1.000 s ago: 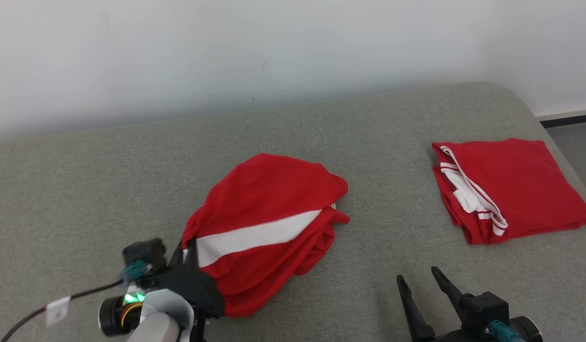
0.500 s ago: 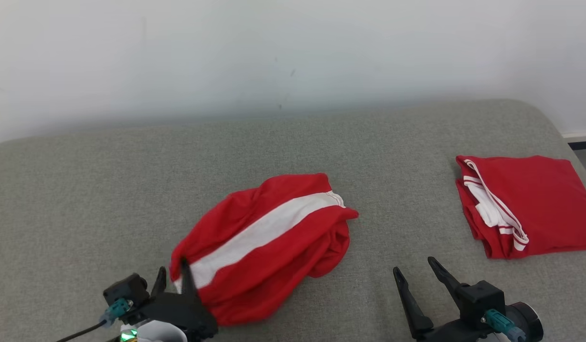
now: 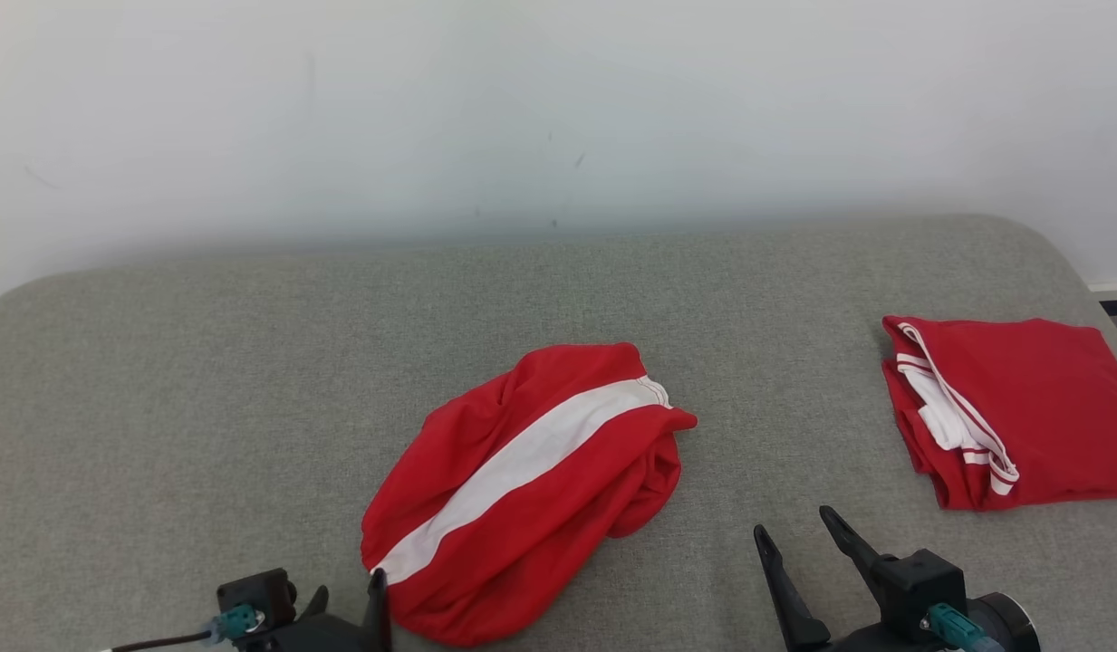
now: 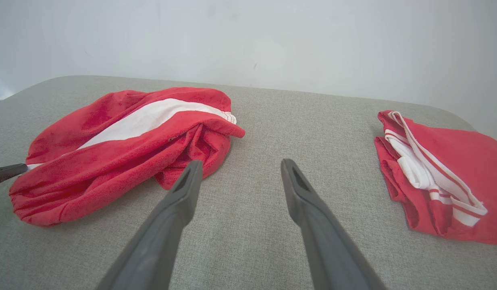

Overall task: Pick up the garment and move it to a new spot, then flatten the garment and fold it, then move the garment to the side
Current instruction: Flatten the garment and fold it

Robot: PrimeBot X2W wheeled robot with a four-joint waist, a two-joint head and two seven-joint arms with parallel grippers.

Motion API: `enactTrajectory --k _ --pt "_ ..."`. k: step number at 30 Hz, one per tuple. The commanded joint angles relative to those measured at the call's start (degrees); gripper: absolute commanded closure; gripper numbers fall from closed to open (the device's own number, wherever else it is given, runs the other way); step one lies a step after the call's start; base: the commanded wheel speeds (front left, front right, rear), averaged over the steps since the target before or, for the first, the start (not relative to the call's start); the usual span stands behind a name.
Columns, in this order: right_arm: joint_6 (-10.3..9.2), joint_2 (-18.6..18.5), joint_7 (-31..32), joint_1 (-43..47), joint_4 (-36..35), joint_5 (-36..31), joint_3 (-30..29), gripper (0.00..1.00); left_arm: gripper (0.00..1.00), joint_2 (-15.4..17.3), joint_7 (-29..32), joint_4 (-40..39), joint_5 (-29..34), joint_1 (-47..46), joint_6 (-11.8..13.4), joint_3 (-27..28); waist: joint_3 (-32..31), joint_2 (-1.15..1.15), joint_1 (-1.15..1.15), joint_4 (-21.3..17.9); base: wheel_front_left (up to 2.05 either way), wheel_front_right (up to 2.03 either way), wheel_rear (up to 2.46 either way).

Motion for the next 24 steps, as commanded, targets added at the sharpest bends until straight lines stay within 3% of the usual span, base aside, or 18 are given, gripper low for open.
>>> enactTrajectory --k 1,4,6,11,15,18,19,21,24 --pt "-0.15 0.1 -0.1 0.2 -0.2 0.0 0.0 0.00 0.00 0.1 0.1 -0.4 0.5 0.7 0.0 -0.2 0.0 0.00 0.00 0.1 0.00 0.00 0.00" --pt "-0.15 0.2 0.0 0.0 -0.3 0.0 0.2 0.00 0.00 0.8 2.0 -1.1 1.4 0.6 1.0 -1.2 0.1 0.00 0.00 0.1 0.00 0.00 0.00" --pt "-0.15 0.2 0.0 -0.1 -0.3 0.1 0.4 0.00 0.07 1.2 2.8 -1.2 2.4 0.2 2.0 -2.1 0.2 0.00 0.00 -0.1 0.00 0.00 0.00" --pt "-0.15 0.1 -0.2 -0.5 0.1 0.4 0.9 0.00 0.12 1.0 4.8 0.2 5.6 -1.1 3.9 -5.5 0.5 0.00 0.00 -0.8 0.00 0.00 0.00" --pt "-0.15 0.2 -0.6 -0.8 0.4 0.6 1.1 0.00 0.02 -0.4 5.0 2.3 7.2 -2.5 5.1 -7.3 1.0 0.00 0.00 -1.6 0.00 0.00 0.00" --pt "-0.15 0.3 -0.6 -0.9 0.6 0.5 1.1 0.00 0.04 -1.2 4.3 3.4 7.4 -3.2 4.9 -7.7 1.1 0.00 0.00 -1.9 0.00 0.00 0.00" --pt "-0.15 0.3 -0.6 -0.9 0.6 0.5 1.0 0.00 0.29 -1.4 4.0 3.6 7.3 -3.4 4.7 -7.8 1.1 0.00 0.00 -2.0 0.00 0.00 0.00" --pt "-0.15 0.4 -0.7 -0.8 0.7 0.4 0.9 0.00 0.97 -1.2 3.2 3.8 7.6 -3.9 4.4 -7.8 1.1 0.00 0.00 -2.0 0.00 0.00 0.00" --pt "-0.15 0.5 -0.7 -0.7 0.8 0.3 0.5 0.00 1.00 -0.3 1.0 2.9 9.0 -5.2 5.2 -7.8 0.8 0.00 0.00 -1.9 0.00 0.00 0.00"
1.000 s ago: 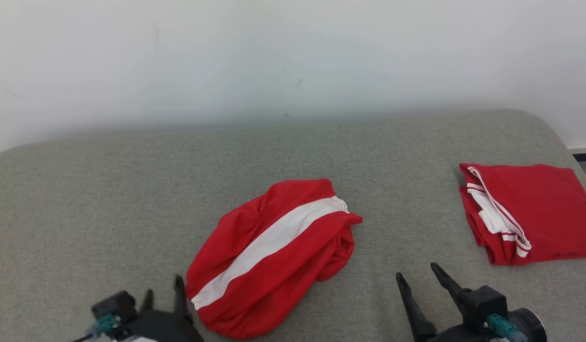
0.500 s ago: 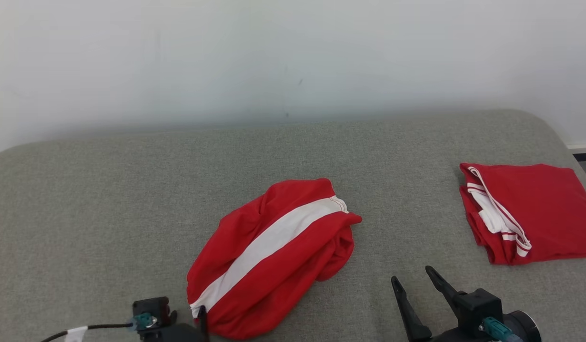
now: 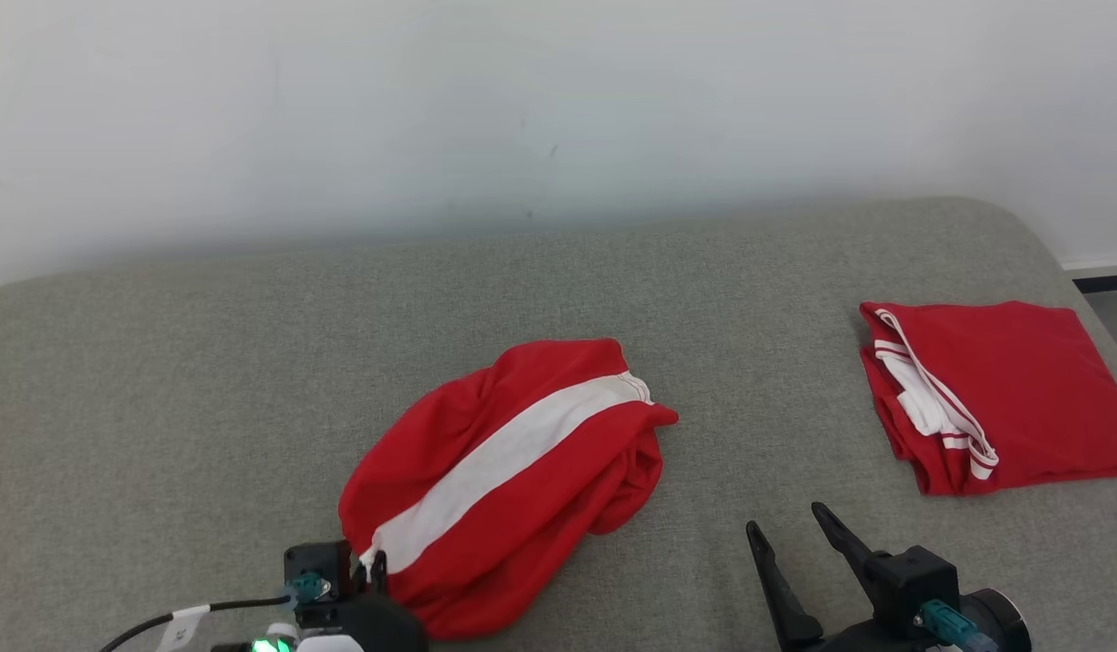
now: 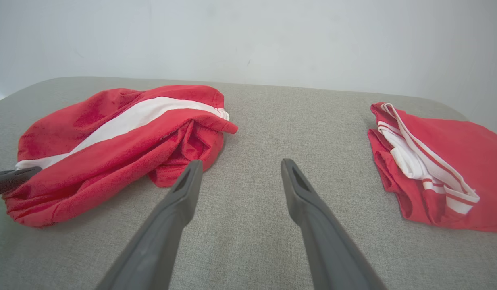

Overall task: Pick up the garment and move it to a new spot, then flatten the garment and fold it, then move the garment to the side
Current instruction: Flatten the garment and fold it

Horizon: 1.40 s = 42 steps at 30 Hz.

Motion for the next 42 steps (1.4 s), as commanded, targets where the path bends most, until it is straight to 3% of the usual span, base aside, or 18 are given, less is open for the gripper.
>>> enactTrajectory --k 1,5,7,8,9,15,19,23,30,33,42 --pt "-0.15 0.2 -0.2 0.2 0.2 -0.1 -0.3 0.00 1.00 1.2 -1.7 -0.8 2.4 -1.6 1.1 -0.6 -0.3 0.00 0.00 0.2 0.00 0.00 0.00" --pt "-0.15 0.5 -0.3 0.6 0.1 -0.2 -0.6 0.00 1.00 5.7 -3.4 -2.0 13.6 -5.2 8.1 -6.5 -0.7 0.00 0.00 0.6 0.00 0.00 0.00" --pt "-0.15 0.6 -0.3 0.9 0.0 -0.3 -0.8 0.00 1.00 6.3 -3.1 -3.6 17.2 -6.2 11.1 -8.5 -0.9 0.00 0.00 1.0 0.00 0.00 0.00" --pt "-0.15 0.7 -0.4 1.0 0.0 -0.3 -0.8 0.00 0.75 6.8 -2.6 -4.2 18.7 -6.5 12.3 -9.2 -0.9 0.00 0.00 1.2 0.00 0.00 0.00" --pt "-0.15 0.7 -0.4 1.0 0.1 -0.3 -0.8 0.00 0.00 6.9 -1.5 -4.6 18.8 -6.4 12.5 -9.7 -1.0 0.00 0.00 1.4 0.00 0.00 0.00" --pt "-0.15 0.9 -0.6 0.7 0.3 -0.2 -0.6 0.00 0.00 2.4 1.2 -7.1 15.0 -3.4 4.9 -13.2 -1.1 0.00 0.00 2.0 0.00 0.00 0.00" --pt "-0.15 0.9 -0.6 0.5 0.5 -0.3 -0.7 0.00 0.00 1.0 1.5 -7.4 13.8 -2.1 3.0 -14.1 -1.1 0.00 0.00 2.2 0.00 0.00 0.00" --pt "-0.15 0.9 -0.8 0.6 0.4 -0.4 -0.9 0.00 0.00 1.3 0.9 -8.3 12.9 -1.9 4.5 -12.8 -1.2 0.00 0.00 2.3 0.00 0.00 0.00" --pt "-0.15 1.0 -0.6 1.1 0.4 -0.3 -0.6 0.00 0.00 7.8 2.7 -9.2 10.2 0.8 9.5 -6.8 -1.2 0.00 0.00 2.0 0.00 0.00 0.00" --pt "-0.15 0.9 -0.6 1.1 0.3 -0.2 -0.6 0.00 0.00 9.5 4.0 -9.8 8.7 2.4 9.3 -5.9 -1.0 0.00 0.00 1.8 0.00 0.00 0.00" --pt "-0.15 0.3 -0.3 0.1 0.1 -0.2 -0.2 0.00 0.00 8.8 5.4 -8.2 7.8 0.9 8.3 -6.7 -0.3 0.00 0.00 1.1 0.00 0.00 0.00"
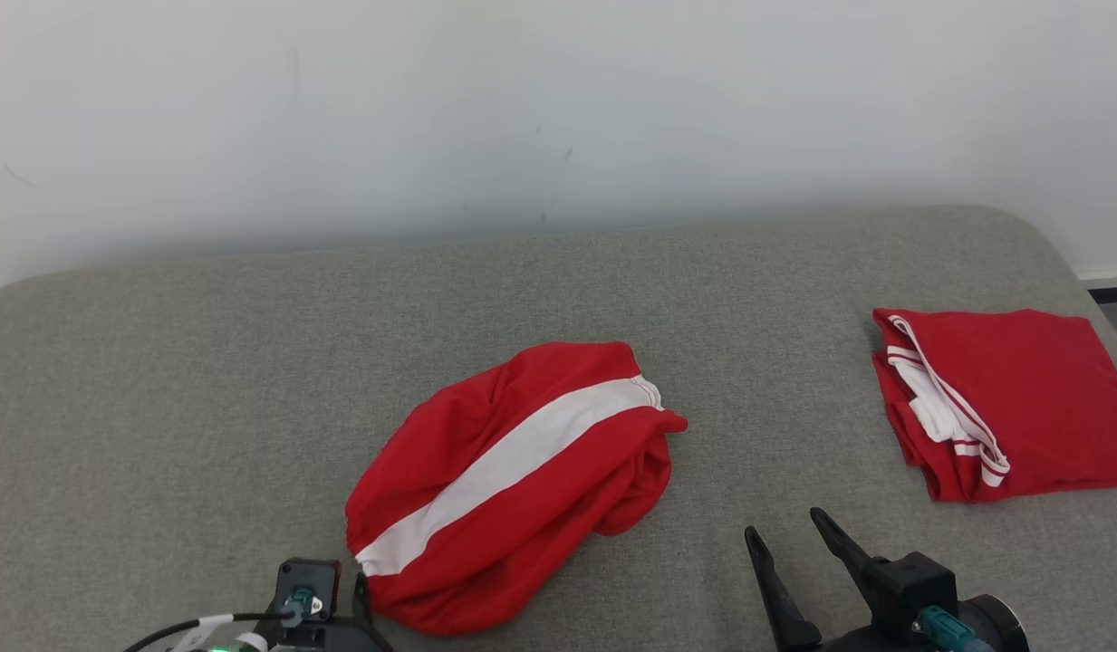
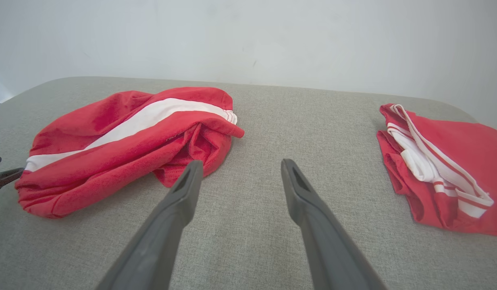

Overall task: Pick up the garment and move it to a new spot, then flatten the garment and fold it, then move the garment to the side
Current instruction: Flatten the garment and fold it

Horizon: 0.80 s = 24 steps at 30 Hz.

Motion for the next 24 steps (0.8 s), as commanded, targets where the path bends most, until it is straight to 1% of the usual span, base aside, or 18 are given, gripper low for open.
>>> enactTrajectory --k 1,9,12,16,24 --pt "-0.15 -0.3 0.2 -0.5 -0.1 0.0 0.1 0.00 0.00 -0.4 -0.2 0.6 -0.9 -1.1 -0.3 0.1 0.2 0.00 0.00 -0.3 0.00 0.00 0.00" --pt "-0.15 -0.7 0.4 -0.4 -0.5 0.0 0.2 0.00 0.00 -2.8 -1.4 3.4 -1.1 -3.7 -1.7 -0.3 0.5 0.00 0.00 -1.1 0.00 0.00 0.00" --pt "-0.15 -0.8 0.6 -0.5 -0.4 0.1 0.4 0.00 0.00 -3.6 -1.3 4.7 -1.0 -4.4 -1.8 -0.8 0.5 0.00 0.00 -1.4 0.00 0.00 0.00" --pt "-0.15 -0.9 0.5 -0.5 -0.3 0.3 0.5 0.00 0.00 -4.6 -1.5 6.3 -1.4 -4.4 -2.9 -1.5 0.5 0.00 0.00 -1.7 0.00 0.00 0.00" --pt "-0.15 -0.9 0.6 0.2 -0.4 0.2 -0.4 0.00 0.00 -5.1 -2.8 5.4 -1.8 -3.8 -4.4 -2.3 0.1 0.00 0.00 -1.2 0.00 0.00 0.00"
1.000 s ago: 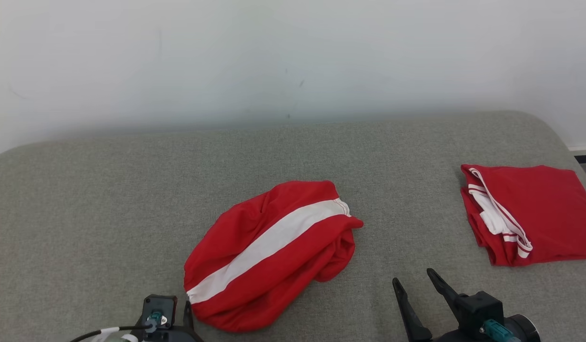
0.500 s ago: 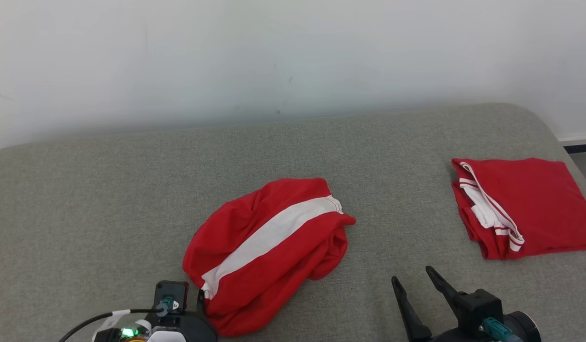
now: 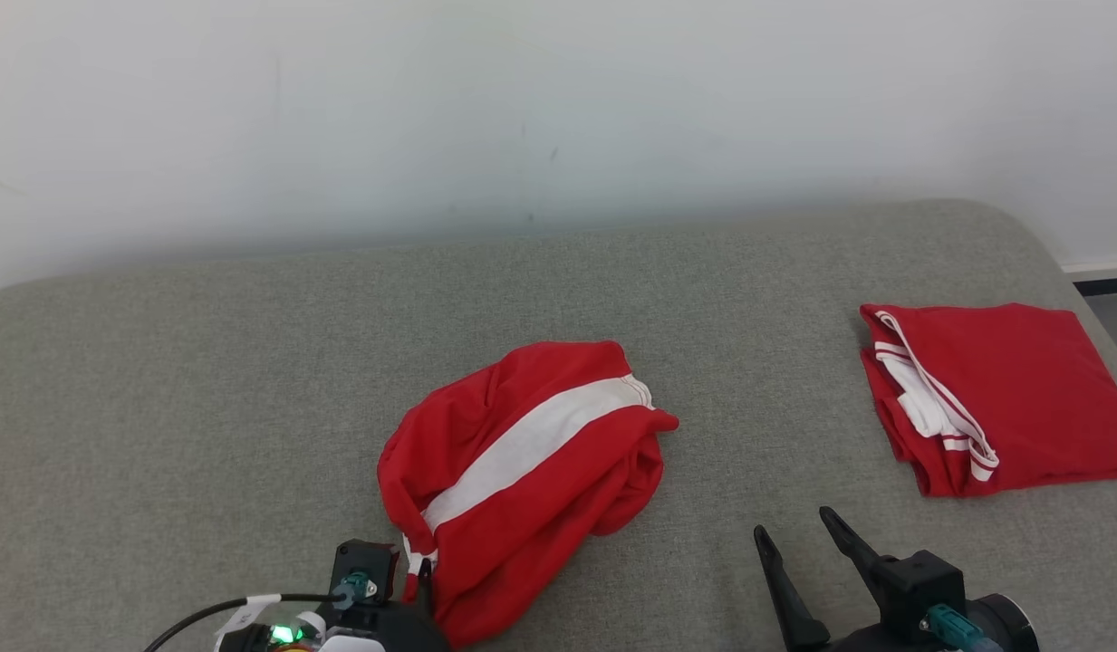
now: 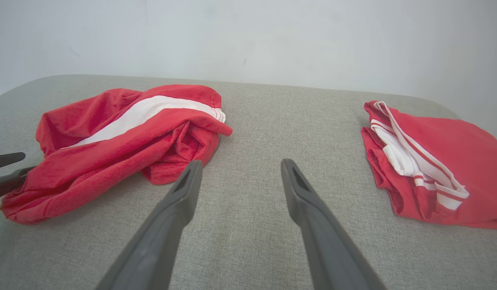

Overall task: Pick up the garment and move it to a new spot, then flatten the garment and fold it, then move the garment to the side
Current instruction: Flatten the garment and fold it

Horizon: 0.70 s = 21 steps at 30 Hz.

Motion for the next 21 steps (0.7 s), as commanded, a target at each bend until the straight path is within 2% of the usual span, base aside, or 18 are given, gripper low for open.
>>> enactTrajectory --k 1,10,14,21 --pt "-0.15 0.1 0.1 0.3 -0.1 0.0 -0.1 0.00 0.00 0.0 0.1 -0.2 0.3 0.4 0.0 -0.1 -0.1 0.00 0.00 0.2 0.00 0.00 0.00" --pt "-0.15 0.6 -0.2 -0.1 0.2 0.2 0.6 0.00 0.00 -0.5 1.9 -1.4 0.5 -0.2 -0.3 -1.7 -0.2 0.00 0.00 0.8 0.00 0.00 0.00" --pt "-0.15 0.7 -0.1 -0.4 0.2 0.1 0.8 0.00 0.00 -0.5 1.7 -0.8 -0.7 -1.1 0.0 -0.6 0.1 0.00 0.00 0.2 0.00 0.00 0.00" --pt "-0.15 0.7 -0.2 0.4 -0.1 -0.2 -0.4 0.00 0.00 2.1 1.3 -4.0 -3.2 1.1 0.2 2.2 0.1 0.00 0.00 -0.6 0.00 0.00 0.00"
